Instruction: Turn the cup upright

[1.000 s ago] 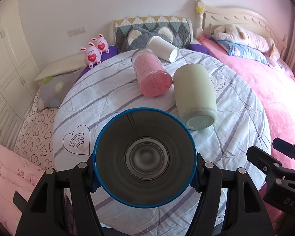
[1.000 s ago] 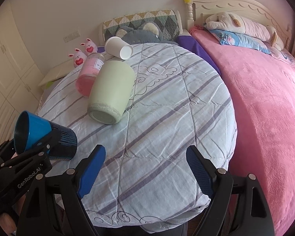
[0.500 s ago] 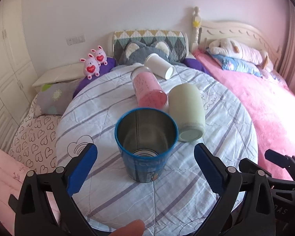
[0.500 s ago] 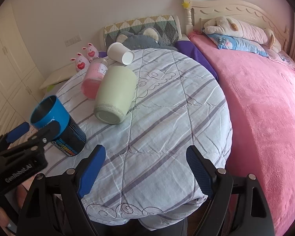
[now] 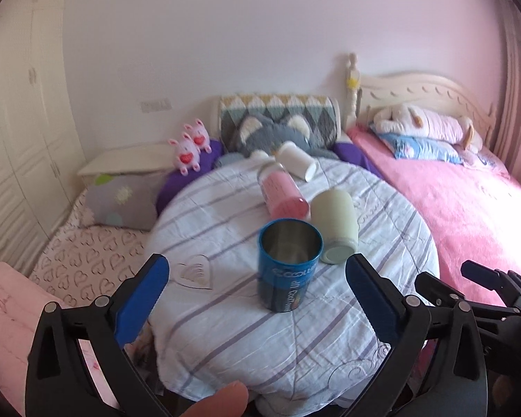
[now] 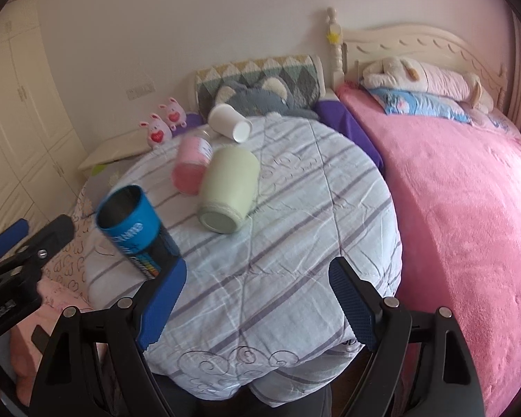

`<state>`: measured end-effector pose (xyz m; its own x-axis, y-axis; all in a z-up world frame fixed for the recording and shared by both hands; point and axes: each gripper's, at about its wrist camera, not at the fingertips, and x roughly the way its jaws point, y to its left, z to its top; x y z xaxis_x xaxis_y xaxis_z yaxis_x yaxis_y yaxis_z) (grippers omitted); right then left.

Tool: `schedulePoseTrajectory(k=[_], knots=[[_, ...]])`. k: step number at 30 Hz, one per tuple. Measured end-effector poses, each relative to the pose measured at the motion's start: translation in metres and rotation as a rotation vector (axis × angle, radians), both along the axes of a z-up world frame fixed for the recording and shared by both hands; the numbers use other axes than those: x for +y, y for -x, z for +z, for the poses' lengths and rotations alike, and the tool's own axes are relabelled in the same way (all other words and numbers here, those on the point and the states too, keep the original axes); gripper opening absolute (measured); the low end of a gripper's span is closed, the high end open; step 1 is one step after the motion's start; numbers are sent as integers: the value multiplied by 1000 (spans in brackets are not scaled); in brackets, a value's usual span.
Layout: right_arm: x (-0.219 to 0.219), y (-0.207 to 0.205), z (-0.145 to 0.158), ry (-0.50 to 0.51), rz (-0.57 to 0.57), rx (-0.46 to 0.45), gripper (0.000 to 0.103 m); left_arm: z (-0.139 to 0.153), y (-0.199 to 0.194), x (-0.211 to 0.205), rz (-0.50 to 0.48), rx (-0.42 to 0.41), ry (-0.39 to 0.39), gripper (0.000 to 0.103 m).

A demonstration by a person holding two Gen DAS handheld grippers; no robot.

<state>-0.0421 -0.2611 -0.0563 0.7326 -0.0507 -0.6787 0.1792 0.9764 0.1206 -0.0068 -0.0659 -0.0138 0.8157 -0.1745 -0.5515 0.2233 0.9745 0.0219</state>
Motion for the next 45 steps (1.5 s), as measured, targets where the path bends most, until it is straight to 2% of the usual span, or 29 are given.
schedulePoseTrajectory(k=[7, 16, 27, 45], knots=[[21, 23, 16, 19, 16, -65, 85, 14, 34, 23, 22, -58, -7, 103], [41, 48, 22, 56, 32, -92, 85, 8, 57, 35, 43, -22, -11, 103], [50, 64, 31, 76, 46, -117, 85, 8, 71, 46, 83, -16, -22, 103], [62, 65, 35, 87, 69, -123, 85, 13, 74, 55, 99, -13, -14, 103]])
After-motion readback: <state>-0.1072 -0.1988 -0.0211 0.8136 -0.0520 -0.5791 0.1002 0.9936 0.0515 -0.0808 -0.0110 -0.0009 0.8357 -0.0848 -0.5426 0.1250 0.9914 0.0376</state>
